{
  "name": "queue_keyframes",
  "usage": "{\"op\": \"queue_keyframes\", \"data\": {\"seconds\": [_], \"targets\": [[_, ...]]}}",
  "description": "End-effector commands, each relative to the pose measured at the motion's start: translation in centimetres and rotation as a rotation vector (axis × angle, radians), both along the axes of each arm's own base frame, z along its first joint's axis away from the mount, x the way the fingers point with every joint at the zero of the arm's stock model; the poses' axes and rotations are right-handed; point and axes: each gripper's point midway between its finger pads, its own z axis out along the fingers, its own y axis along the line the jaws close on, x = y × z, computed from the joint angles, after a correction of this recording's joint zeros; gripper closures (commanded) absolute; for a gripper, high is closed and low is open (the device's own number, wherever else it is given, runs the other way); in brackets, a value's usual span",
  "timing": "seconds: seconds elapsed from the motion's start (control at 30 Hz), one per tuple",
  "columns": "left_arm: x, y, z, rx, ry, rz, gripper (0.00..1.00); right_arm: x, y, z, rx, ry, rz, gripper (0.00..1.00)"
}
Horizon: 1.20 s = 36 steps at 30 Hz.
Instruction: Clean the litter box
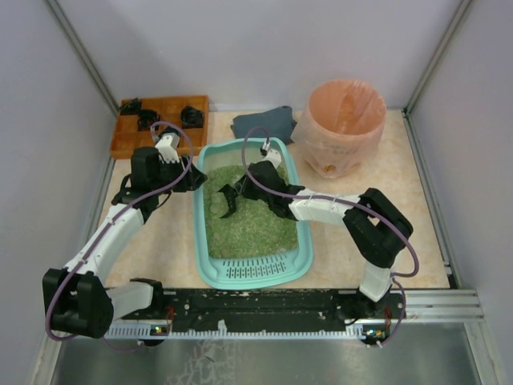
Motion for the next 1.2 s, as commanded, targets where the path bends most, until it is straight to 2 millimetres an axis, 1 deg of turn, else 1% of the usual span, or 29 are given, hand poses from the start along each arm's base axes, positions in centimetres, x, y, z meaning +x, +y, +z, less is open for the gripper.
{"op": "queue_keyframes", "data": {"seconds": [0.0,0.2,0.23,0.27,0.3,0.4,0.6,0.87,1.07,1.17], "targets": [[0.1,0.2,0.1,0.002,-0.011,0.005,0.44,-3.6,1.8,-0.4,0.056,0.019,0.114,1.00],[0.1,0.2,0.1,0.000,-0.012,0.003,0.44,-3.5,1.1,2.9,0.161,-0.092,0.104,1.00],[0.1,0.2,0.1,0.001,-0.011,0.003,0.44,-3.4,0.9,3.0,0.172,-0.105,0.099,1.00],[0.1,0.2,0.0,0.000,-0.010,0.003,0.44,-3.5,0.6,4.5,0.204,-0.135,0.095,1.00],[0.1,0.2,0.0,0.001,-0.011,0.003,0.44,-3.5,0.4,5.1,0.221,-0.152,0.090,1.00],[0.1,0.2,0.0,-0.001,-0.010,0.002,0.44,-3.5,-0.4,6.3,0.244,-0.183,0.066,1.00],[0.1,0.2,0.0,0.002,-0.009,0.006,0.44,-3.5,-1.9,7.1,0.265,-0.215,0.014,1.00],[0.1,0.1,0.0,-0.002,-0.007,0.001,0.44,-3.3,-3.8,7.2,0.308,-0.209,-0.047,1.00],[0.1,0.1,-0.1,-0.002,-0.005,0.000,0.44,-3.2,-4.8,7.5,0.354,-0.199,-0.070,1.00],[0.1,0.1,0.0,-0.002,-0.007,0.000,0.44,-3.3,-4.9,7.5,0.376,-0.188,-0.072,1.00]]}}
